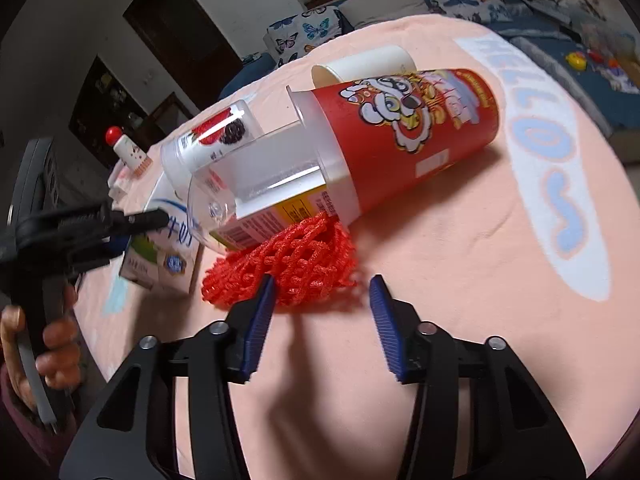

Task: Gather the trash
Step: 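Grasp the white milk carton with the left gripper while the right gripper grasps the red mesh net, then carry net and carton to the wastebasket and open both grippers over it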

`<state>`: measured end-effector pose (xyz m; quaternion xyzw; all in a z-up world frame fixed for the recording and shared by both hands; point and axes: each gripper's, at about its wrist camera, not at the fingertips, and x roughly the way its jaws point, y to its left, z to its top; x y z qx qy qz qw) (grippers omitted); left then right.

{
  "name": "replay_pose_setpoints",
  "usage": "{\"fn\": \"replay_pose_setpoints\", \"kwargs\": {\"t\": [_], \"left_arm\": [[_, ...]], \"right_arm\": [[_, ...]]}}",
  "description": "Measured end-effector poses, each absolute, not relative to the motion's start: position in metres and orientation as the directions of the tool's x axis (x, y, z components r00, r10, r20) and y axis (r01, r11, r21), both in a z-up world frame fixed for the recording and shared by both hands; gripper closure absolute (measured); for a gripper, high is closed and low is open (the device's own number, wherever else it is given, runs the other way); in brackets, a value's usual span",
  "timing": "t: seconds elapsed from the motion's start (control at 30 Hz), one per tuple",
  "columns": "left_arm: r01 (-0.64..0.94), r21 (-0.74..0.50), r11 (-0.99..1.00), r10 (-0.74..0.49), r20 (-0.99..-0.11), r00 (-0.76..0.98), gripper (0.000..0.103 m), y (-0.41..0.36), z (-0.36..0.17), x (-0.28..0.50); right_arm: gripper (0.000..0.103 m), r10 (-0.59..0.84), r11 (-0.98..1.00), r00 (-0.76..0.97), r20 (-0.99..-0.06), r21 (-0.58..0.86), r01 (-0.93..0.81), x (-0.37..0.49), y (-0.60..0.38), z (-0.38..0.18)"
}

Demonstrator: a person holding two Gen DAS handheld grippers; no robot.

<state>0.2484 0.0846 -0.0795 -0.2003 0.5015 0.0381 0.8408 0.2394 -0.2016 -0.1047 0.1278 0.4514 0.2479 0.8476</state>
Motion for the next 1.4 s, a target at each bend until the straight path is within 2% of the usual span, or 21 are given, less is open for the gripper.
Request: {"fn": "replay_pose_setpoints", "kwargs": {"t": [0.17,0.27,0.57,0.63,0.8,1.1,1.4], "left_arm": [[-0.26,-0.33,0.908,-0.171,-0.855,0.49,0.063,0.092,-0.08,0.239],[-0.255,-0.333,0.908,-0.175,-0.854,0.491,0.063,0.095,-0.079,0.232],[-0.229,-0.343,0.911,-0.195,-0.846,0.495,0.063,0.101,-0.073,0.216],[-0.223,-0.348,0.911,-0.2,-0.843,0.499,0.063,0.103,-0.072,0.213],[-0.196,-0.359,0.913,-0.217,-0.831,0.511,0.063,0.102,-0.064,0.207],[-0.144,-0.378,0.914,-0.246,-0.801,0.546,0.063,0.1,-0.046,0.199],[-0.072,-0.388,0.919,-0.277,-0.765,0.582,0.063,0.083,-0.02,0.19]], "right_arm": [[0.052,0.614,0.786,0.447,-0.65,0.55,-0.281,0.242,-0.207,-0.104],[0.049,0.61,0.79,0.452,-0.651,0.541,-0.288,0.239,-0.205,-0.101],[0.05,0.633,0.768,0.458,-0.624,0.583,-0.265,0.243,-0.204,-0.1],[0.054,0.619,0.778,0.462,-0.635,0.575,-0.252,0.246,-0.202,-0.102],[0.09,0.612,0.784,0.467,-0.638,0.565,-0.256,0.242,-0.198,-0.102],[0.093,0.637,0.771,0.484,-0.6,0.497,-0.398,0.203,-0.197,-0.074],[0.093,0.661,0.751,0.491,-0.568,0.491,-0.442,0.174,-0.212,-0.054]]}}
